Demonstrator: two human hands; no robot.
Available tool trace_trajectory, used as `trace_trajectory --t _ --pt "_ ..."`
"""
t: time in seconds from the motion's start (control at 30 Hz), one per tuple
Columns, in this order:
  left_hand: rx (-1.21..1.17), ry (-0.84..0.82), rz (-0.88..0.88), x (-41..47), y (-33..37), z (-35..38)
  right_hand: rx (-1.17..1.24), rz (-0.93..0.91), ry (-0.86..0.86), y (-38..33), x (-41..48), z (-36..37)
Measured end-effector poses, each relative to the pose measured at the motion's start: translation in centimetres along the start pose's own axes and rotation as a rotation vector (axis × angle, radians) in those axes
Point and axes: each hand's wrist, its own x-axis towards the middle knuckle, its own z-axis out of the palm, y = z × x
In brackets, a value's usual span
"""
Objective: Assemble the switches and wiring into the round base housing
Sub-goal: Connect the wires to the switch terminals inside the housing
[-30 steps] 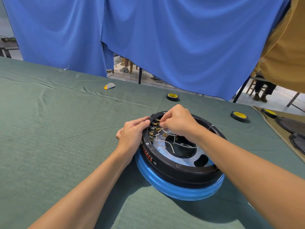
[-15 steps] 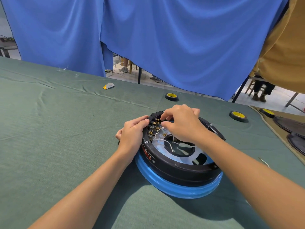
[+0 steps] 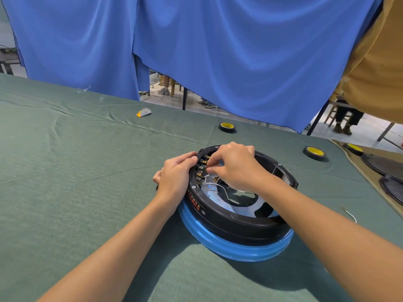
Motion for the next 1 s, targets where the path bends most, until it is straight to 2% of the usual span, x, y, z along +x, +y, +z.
trace_trajectory --t 0.3,0.57,0.67,0.87,1.0 --pt "0.038 -0.017 0.004 -0.3 0.5 -0.2 -0.090 0.010 0.087 -0.3 0.3 0.9" --pt "0.080 -0.034 0.006 -0.6 0.8 -0.3 -0.062 0.024 0.058 -0.7 0.3 0.9" --pt "0.126 -0.096 0.032 -0.8 0.8 -0.2 -0.071 0.048 0.040 -0.9 0.4 0.9" --pt "0.155 -0.004 -0.011 -1.1 1.4 -0.1 -0.030 0.183 -0.012 -1.4 0.6 0.8" --pt "0.182 0.014 -0.051 -1.1 1.5 -0.1 -0.079 0.217 0.058 -1.3 0.3 0.6"
